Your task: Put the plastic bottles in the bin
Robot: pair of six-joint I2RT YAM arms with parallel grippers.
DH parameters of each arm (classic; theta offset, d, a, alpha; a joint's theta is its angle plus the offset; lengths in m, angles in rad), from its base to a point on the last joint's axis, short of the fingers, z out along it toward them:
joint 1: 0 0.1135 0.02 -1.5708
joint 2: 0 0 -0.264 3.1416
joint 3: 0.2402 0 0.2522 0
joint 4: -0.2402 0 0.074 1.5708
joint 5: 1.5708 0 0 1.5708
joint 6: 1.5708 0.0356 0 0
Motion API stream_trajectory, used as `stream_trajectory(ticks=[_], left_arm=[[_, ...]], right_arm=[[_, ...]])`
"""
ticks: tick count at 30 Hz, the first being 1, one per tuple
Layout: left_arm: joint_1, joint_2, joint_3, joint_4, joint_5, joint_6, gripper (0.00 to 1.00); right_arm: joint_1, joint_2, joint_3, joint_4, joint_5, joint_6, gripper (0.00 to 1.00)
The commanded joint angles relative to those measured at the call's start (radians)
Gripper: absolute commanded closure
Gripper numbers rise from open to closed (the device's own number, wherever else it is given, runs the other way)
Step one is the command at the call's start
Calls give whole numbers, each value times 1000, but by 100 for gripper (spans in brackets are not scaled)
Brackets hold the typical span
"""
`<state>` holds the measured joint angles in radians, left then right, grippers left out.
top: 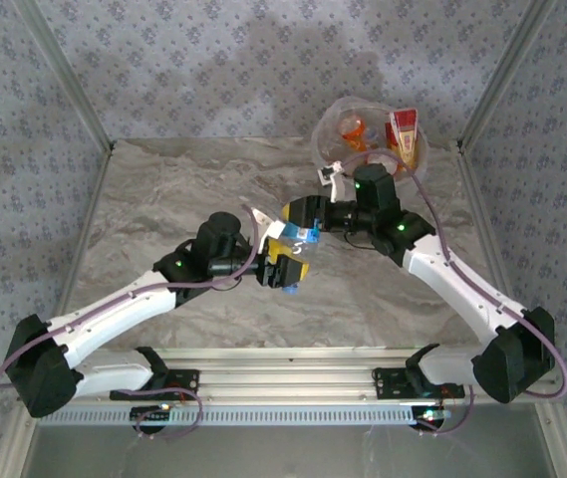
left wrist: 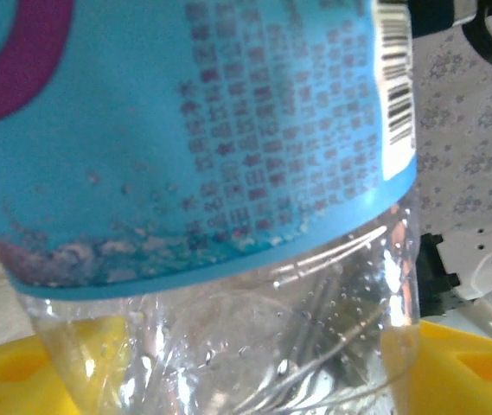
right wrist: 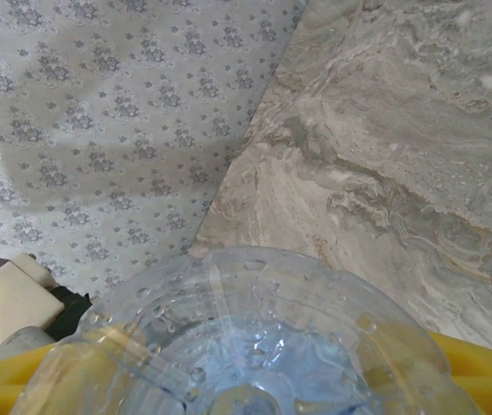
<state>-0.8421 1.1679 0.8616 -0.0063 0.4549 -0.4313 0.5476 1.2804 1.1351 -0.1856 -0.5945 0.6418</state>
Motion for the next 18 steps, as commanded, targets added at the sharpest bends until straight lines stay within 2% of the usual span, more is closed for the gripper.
stream_trajectory(ticks=[1,6,10,18], left_arm=[[-11,-10,33,20,-55,-8,1],[-27,-33,37,22,-68,8,0],[-32,-74,38,-32,-101,54,0],[-33,-143,36,-172,-209,114,0]], right_arm=[[-6,-39,90,-92,67,-72,39],[-42,-59,244,-249,192,-191,39],[-68,-51,396,-333,357,-301,39],[-115,36,591,-273,639,-498,40]])
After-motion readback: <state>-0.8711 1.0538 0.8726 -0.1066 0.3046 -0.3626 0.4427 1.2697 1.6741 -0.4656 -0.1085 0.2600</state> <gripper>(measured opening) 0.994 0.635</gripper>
